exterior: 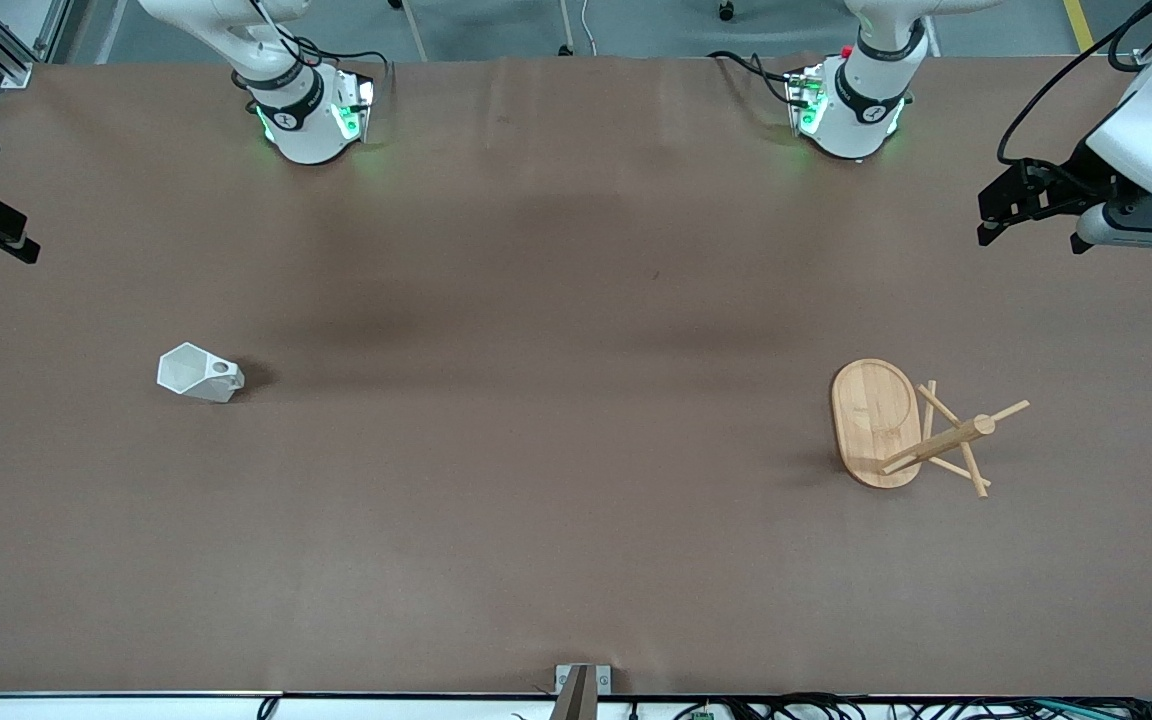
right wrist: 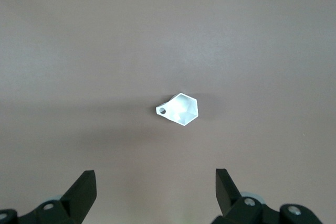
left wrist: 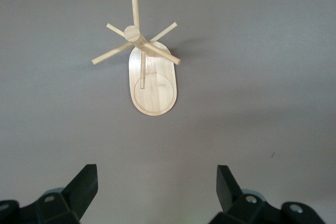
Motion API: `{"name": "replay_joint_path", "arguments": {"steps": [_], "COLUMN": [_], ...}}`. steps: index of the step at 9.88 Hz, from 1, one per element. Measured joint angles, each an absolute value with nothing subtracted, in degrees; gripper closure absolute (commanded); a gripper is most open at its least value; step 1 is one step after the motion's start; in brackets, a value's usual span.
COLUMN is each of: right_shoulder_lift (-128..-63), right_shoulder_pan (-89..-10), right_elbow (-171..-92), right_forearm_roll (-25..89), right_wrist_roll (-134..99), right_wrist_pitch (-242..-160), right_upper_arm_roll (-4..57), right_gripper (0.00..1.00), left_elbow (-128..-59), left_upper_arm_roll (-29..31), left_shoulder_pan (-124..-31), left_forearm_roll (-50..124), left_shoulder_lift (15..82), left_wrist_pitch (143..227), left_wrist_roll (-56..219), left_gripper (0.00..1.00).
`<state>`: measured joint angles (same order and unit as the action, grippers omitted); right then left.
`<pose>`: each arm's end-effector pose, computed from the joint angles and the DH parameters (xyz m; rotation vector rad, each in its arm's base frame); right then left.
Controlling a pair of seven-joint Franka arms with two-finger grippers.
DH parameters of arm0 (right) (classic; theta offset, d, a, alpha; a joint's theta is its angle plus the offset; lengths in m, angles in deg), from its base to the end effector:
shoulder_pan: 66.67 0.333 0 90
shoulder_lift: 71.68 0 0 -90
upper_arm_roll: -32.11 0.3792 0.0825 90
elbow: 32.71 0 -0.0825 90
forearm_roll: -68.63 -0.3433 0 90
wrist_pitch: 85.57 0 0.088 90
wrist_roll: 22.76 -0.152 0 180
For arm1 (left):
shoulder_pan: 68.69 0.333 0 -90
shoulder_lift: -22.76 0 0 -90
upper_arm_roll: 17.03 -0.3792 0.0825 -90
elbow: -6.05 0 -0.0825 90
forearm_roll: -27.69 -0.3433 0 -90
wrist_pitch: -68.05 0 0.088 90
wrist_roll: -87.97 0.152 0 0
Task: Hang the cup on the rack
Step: 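Move the right gripper toward the white cup on the table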
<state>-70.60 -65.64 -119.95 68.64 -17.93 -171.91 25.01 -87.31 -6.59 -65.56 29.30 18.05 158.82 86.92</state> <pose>0.4980 -0.0538 0.6672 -3.1395 0.0340 -0.0050 0.4813 -0.0706 0.6589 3.1207 -0.1703 0.0541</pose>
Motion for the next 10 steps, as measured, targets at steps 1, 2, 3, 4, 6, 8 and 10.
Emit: {"name": "replay_joint_path", "arguments": {"steps": [1,2,3,4,6,8,10], "right_shoulder_lift": [-70.61,-70.61,-70.62,-70.63,-70.66,-70.66,-70.71], "right_shoulder_pan": [-65.69,-65.82,-66.04,-66.29,-66.73,-66.76,-66.92], "right_elbow": [-119.95,-119.95,-119.95,-119.95,-119.95,-119.95,-119.96], "right_forearm_roll": [68.64,68.64,68.65,68.65,68.65,68.65,68.65], "right_wrist_roll": [-17.93,-17.93,-17.93,-17.93,-17.93,-17.93,-17.88], "right_wrist_pitch": [-171.91,-171.91,-171.91,-171.88,-171.68,-171.55,-171.56], "right_upper_arm_roll": [25.0,25.0,25.11,25.43,26.06,26.3,26.29], "right_gripper": [0.0,0.0,0.0,0.0,0.0,0.0,0.01], "left_elbow": [-87.31,-87.29,-87.24,-87.19,-87.02,-86.88,-86.74], "left_upper_arm_roll": [-6.59,-6.6,-6.61,-6.62,-6.67,-6.73,-6.75], "left_shoulder_pan": [-65.56,-65.56,-65.55,-65.54,-65.49,-64.39,-63.4], "left_forearm_roll": [29.3,28.95,28.5,28.26,28.24,28.17,28.17], "left_shoulder_lift": [18.05,18.05,18.05,18.05,18.05,18.05,18.05], "left_wrist_pitch": [158.82,158.82,158.82,158.82,158.82,158.82,158.82], "left_wrist_roll": [86.92,86.92,86.92,86.93,86.93,87.03,87.2], "left_gripper": [0.0,0.0,0.0,0.0,0.0,0.0,0.0]}}
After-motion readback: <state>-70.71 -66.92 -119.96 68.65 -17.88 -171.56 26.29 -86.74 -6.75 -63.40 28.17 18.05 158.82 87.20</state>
